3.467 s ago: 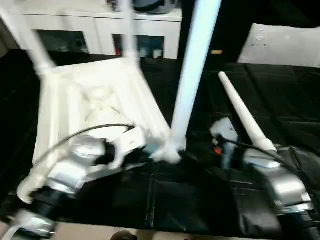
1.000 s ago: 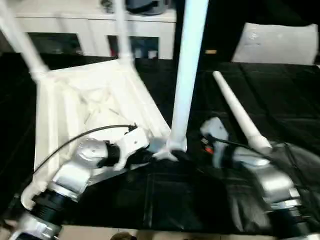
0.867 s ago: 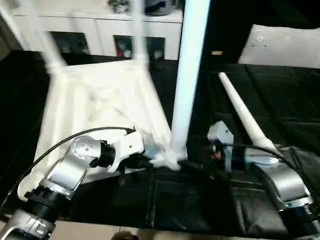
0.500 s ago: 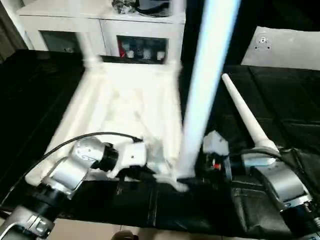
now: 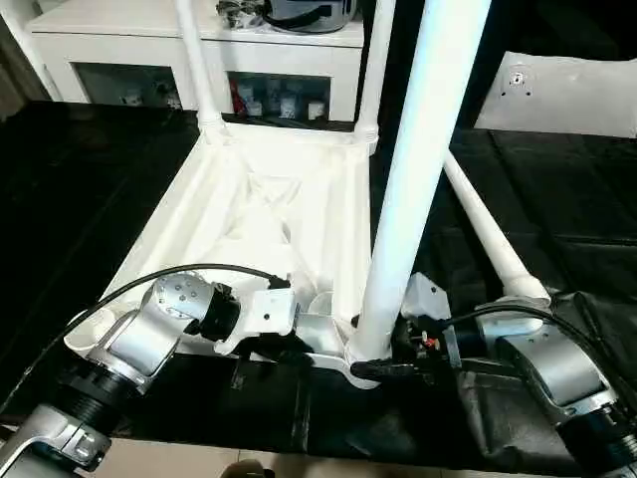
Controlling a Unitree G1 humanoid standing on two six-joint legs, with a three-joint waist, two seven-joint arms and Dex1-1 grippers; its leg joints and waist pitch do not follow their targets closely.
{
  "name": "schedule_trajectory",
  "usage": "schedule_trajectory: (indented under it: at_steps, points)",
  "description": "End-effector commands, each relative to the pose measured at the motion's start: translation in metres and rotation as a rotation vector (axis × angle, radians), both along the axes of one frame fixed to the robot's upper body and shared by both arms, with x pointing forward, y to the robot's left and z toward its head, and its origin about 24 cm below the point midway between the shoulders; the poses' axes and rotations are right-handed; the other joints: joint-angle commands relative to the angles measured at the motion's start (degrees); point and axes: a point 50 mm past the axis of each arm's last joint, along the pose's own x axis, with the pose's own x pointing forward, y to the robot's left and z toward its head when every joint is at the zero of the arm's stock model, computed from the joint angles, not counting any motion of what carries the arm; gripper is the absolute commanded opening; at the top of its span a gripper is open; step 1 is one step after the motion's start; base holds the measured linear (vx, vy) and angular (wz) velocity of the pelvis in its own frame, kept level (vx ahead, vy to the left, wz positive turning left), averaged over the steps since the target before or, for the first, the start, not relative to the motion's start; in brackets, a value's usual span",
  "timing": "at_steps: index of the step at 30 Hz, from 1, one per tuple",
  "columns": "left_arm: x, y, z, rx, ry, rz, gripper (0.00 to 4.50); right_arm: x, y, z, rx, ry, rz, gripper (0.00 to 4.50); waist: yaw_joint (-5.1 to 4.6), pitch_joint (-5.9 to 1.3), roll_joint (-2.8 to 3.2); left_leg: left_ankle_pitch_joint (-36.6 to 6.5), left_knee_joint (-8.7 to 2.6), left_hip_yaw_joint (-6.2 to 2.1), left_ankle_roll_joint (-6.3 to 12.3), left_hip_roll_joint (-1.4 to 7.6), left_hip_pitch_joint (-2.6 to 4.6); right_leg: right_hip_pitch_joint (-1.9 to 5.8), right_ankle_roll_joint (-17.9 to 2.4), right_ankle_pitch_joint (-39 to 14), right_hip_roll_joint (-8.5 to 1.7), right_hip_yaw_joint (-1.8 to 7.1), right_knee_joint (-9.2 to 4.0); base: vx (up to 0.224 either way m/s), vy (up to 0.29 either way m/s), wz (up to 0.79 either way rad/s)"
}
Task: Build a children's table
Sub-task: Rotate leg to tighten
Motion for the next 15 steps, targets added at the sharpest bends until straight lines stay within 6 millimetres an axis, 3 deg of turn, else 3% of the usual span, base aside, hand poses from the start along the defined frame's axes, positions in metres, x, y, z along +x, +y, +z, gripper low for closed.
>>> schedule_trajectory:
  at_steps: [1,6,8,9,10,12,15]
  points:
    - [-0.002,-0.002,0.001,0.01,0.003,-0.044,0.0,0.002,-0.002,-0.001,-0.001,0.009,-0.029,2.98,-0.19,-3.49,0.24,-12.76,-3.86,-1.26,1.53,3.54,0.49,2.47,-11.0,-13.86,-5.21,3.33,-4.61,0.0,0.0,0.0]
    - [-0.001,-0.005,0.003,-0.038,0.013,0.042,0.0,-0.001,0.006,-0.007,0.034,0.047,-0.083,2.8,-0.32,-3.33,0.27,-13.5,-3.96,-1.24,1.19,3.53,0.53,2.36,-11.14,-14.63,-5.18,3.36,-4.6,0.0,0.0,0.0]
    - [0.0,-0.008,0.003,-0.059,0.008,0.1,0.0,0.0,0.01,-0.01,0.053,0.047,-0.139,2.75,-0.4,-3.15,0.1,-14.72,-4.06,-1.35,0.87,3.47,0.64,2.32,-10.54,-17.88,-5.3,3.29,-4.93,0.0,0.0,0.0]
    - [0.002,-0.009,0.002,-0.066,-0.001,0.161,0.0,0.003,0.014,-0.012,0.066,0.045,-0.198,2.73,-0.58,-2.94,0.42,-15.71,-4.17,-1.39,0.36,3.45,0.66,2.13,-9.99,-20.1,-5.32,3.32,-5.13,0.0,0.0,0.0]
    - [0.005,-0.012,0.002,-0.098,-0.006,0.255,0.0,0.005,0.022,-0.017,0.084,0.053,-0.29,2.73,-0.9,-2.87,0.2,-17.32,-4.27,-1.5,-0.26,3.39,0.84,2.0,-9.25,-22.77,-5.26,3.2,-5.37,0.0,0.0,0.0]
    - [0.007,-0.016,0.002,-0.125,-0.014,0.346,0.0,0.007,0.03,-0.021,0.098,0.068,-0.376,2.72,-1.61,-2.72,0.11,-18.49,-4.45,-1.74,-0.93,3.14,0.71,2.01,-8.01,-26.16,-5.27,2.97,-5.73,0.0,0.0,0.0]
    - [0.014,-0.032,0.008,-0.202,-0.016,0.576,0.0,0.01,0.057,-0.026,0.17,0.155,-0.543,2.72,-3.25,-2.46,0.03,-20.46,-4.62,-2.24,-2.04,2.97,0.4,2.01,-6.06,-31.09,-5.41,2.49,-6.24,0.0,0.0,0.0]
